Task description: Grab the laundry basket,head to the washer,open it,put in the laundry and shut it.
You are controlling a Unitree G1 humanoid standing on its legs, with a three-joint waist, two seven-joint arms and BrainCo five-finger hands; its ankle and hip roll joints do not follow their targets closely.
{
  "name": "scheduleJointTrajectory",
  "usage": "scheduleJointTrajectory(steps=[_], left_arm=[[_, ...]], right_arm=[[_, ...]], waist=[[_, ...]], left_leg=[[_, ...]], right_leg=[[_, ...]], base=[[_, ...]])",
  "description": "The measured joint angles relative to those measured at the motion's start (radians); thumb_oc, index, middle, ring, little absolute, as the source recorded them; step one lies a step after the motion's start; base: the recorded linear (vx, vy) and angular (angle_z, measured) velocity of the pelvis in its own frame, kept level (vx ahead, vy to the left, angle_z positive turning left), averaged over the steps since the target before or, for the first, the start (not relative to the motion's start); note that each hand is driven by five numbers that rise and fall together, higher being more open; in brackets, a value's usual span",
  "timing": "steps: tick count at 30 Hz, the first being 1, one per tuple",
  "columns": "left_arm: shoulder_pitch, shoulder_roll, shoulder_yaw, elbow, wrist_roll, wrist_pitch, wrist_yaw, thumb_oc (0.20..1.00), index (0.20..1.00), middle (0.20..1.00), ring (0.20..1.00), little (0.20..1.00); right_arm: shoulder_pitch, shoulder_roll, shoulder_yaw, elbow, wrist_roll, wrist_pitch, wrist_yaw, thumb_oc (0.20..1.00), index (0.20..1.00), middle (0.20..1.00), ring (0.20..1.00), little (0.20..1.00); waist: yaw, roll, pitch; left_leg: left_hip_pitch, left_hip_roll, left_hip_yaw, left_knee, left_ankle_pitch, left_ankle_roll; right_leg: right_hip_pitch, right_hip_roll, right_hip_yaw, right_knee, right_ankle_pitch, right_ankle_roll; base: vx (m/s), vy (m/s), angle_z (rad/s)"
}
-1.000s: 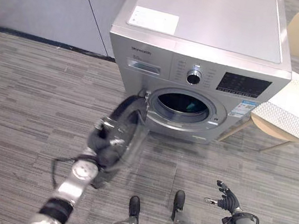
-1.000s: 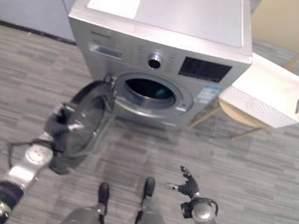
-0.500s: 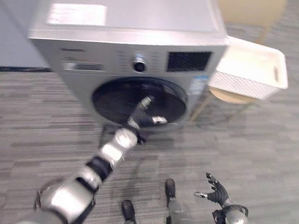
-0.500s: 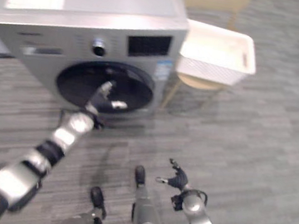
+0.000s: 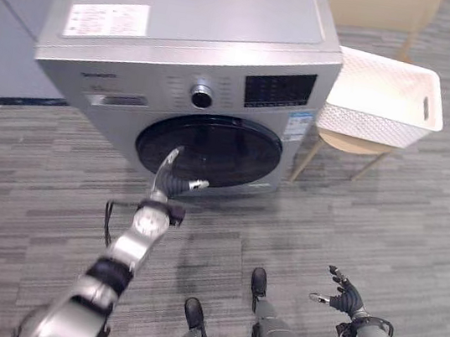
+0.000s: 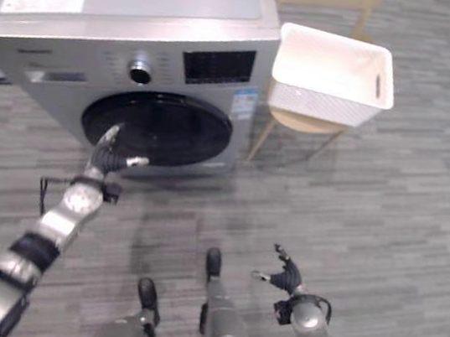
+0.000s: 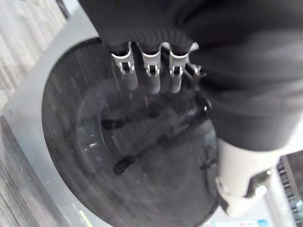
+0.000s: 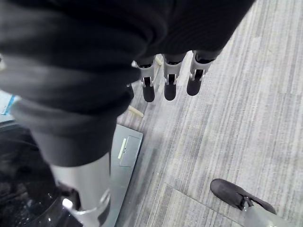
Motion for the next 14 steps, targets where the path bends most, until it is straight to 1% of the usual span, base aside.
scheduleJointTrajectory(steps=[1, 2, 4, 5, 6, 7, 8, 9, 10, 11, 12, 14], left_arm=[[0.090, -0.046, 0.053, -0.075, -0.001, -0.005, -0.002, 1.000, 1.000, 1.000, 1.000, 1.000], [0.158, -0.067, 0.052, -0.091, -0.002, -0.022, -0.002, 1.000, 1.000, 1.000, 1.000, 1.000], [0.207, -0.055, 0.040, -0.034, -0.001, -0.020, -0.014, 1.000, 1.000, 1.000, 1.000, 1.000], [0.243, -0.057, 0.067, -0.034, -0.002, -0.020, -0.022, 1.000, 1.000, 1.000, 1.000, 1.000], [0.330, -0.063, 0.091, -0.020, 0.000, -0.021, -0.034, 1.000, 1.000, 1.000, 1.000, 1.000], [0.365, -0.063, 0.092, 0.006, 0.000, -0.019, -0.047, 1.000, 1.000, 1.000, 1.000, 1.000], [0.395, -0.063, 0.091, 0.033, 0.004, -0.014, -0.061, 1.000, 1.000, 1.000, 1.000, 1.000], [0.420, -0.062, 0.085, 0.058, 0.004, -0.003, -0.069, 1.000, 1.000, 1.000, 1.000, 1.000], [0.444, -0.061, 0.083, 0.074, 0.007, 0.006, -0.078, 1.000, 1.000, 1.000, 1.000, 1.000], [0.454, -0.060, 0.084, 0.084, 0.011, 0.006, -0.088, 1.000, 1.000, 1.000, 1.000, 1.000], [0.467, -0.060, 0.084, 0.143, 0.022, 0.007, -0.108, 1.000, 1.000, 1.000, 1.000, 1.000], [0.475, -0.060, 0.085, 0.210, 0.036, 0.018, -0.120, 1.000, 1.000, 1.000, 1.000, 1.000]], right_arm=[[0.004, 0.006, -0.012, -0.002, 0.000, 0.003, 0.001, 1.000, 1.000, 1.000, 1.000, 1.000], [0.024, 0.007, -0.026, 0.000, 0.000, 0.004, -0.001, 1.000, 1.000, 1.000, 1.000, 1.000], [0.016, 0.003, -0.033, 0.003, -0.001, 0.009, -0.005, 1.000, 1.000, 1.000, 1.000, 1.000], [0.000, 0.007, -0.036, 0.001, -0.001, 0.011, -0.005, 1.000, 1.000, 1.000, 1.000, 1.000], [-0.012, 0.012, -0.046, -0.002, -0.004, 0.013, -0.004, 1.000, 1.000, 1.000, 1.000, 1.000], [-0.009, 0.013, -0.055, -0.002, -0.008, 0.013, -0.004, 1.000, 1.000, 1.000, 1.000, 1.000], [0.003, 0.014, -0.063, -0.001, -0.008, 0.013, -0.004, 1.000, 1.000, 1.000, 1.000, 1.000], [0.020, 0.013, -0.069, 0.001, -0.008, 0.013, -0.005, 1.000, 1.000, 1.000, 1.000, 1.000], [0.034, 0.013, -0.071, 0.003, -0.008, 0.013, -0.005, 1.000, 1.000, 1.000, 1.000, 1.000], [0.037, 0.013, -0.070, 0.005, -0.009, 0.014, -0.003, 1.000, 1.000, 1.000, 1.000, 1.000], [0.047, 0.016, -0.070, 0.023, -0.012, 0.013, 0.005, 1.000, 1.000, 1.000, 1.000, 1.000], [0.054, 0.026, -0.068, 0.067, -0.016, 0.015, 0.008, 1.000, 1.000, 1.000, 1.000, 1.000]], waist=[[0.006, 0.003, -0.001], [0.008, 0.006, -0.005], [0.052, 0.014, -0.016], [0.055, 0.014, -0.017], [0.061, 0.022, -0.023], [0.062, 0.026, -0.029], [0.064, 0.029, -0.041], [0.067, 0.029, -0.065], [0.083, 0.029, -0.088], [0.087, 0.027, -0.094], [0.086, 0.028, -0.103], [0.088, 0.023, -0.129]], left_leg=[[0.016, 0.004, -0.012, 0.000, -0.001, -0.002], [0.032, 0.002, -0.027, 0.002, 0.001, -0.004], [0.033, 0.008, -0.046, 0.000, 0.001, -0.005], [0.036, 0.009, -0.050, 0.001, 0.001, -0.005], [0.050, 0.015, -0.057, 0.001, 0.002, -0.004], [0.066, 0.017, -0.064, 0.000, 0.002, -0.004], [0.080, 0.014, -0.070, 0.001, 0.001, -0.005], [0.082, 0.015, -0.078, 0.001, -0.002, -0.004], [0.080, 0.017, -0.084, 0.001, -0.004, -0.001], [0.085, 0.022, -0.089, 0.001, -0.004, -0.001], [0.104, 0.020, -0.104, 0.001, -0.004, 0.000], [0.115, 0.019, -0.109, 0.001, -0.008, 0.002]], right_leg=[[0.022, 0.002, -0.012, 0.000, -0.006, -0.006], [0.041, 0.008, -0.019, 0.000, -0.012, -0.012], [0.052, 0.009, -0.034, -0.001, -0.021, -0.014], [0.054, 0.010, -0.035, -0.001, -0.021, -0.014], [0.075, 0.012, -0.043, 0.000, -0.023, -0.017], [0.094, 0.014, -0.049, -0.001, -0.029, -0.016], [0.108, 0.016, -0.054, -0.001, -0.035, -0.016], [0.114, 0.016, -0.060, -0.001, -0.040, -0.016], [0.117, 0.015, -0.069, -0.001, -0.043, -0.016], [0.126, 0.014, -0.073, -0.001, -0.045, -0.014], [0.152, 0.014, -0.088, -0.001, -0.051, -0.011], [0.167, 0.011, -0.094, -0.001, -0.056, -0.010]], base=[[0.05, -0.070, 0.43], [0.05, -0.040, 0.39], [0.07, -0.061, 0.24], [0.08, -0.062, 0.10], [0.06, -0.043, 0.13], [0.06, -0.033, 0.17], [0.04, -0.023, 0.18], [0.05, -0.029, 0.18], [0.04, -0.018, 0.20], [0.03, -0.011, 0.27], [0.03, -0.005, 0.27], [0.02, -0.008, 0.17]])
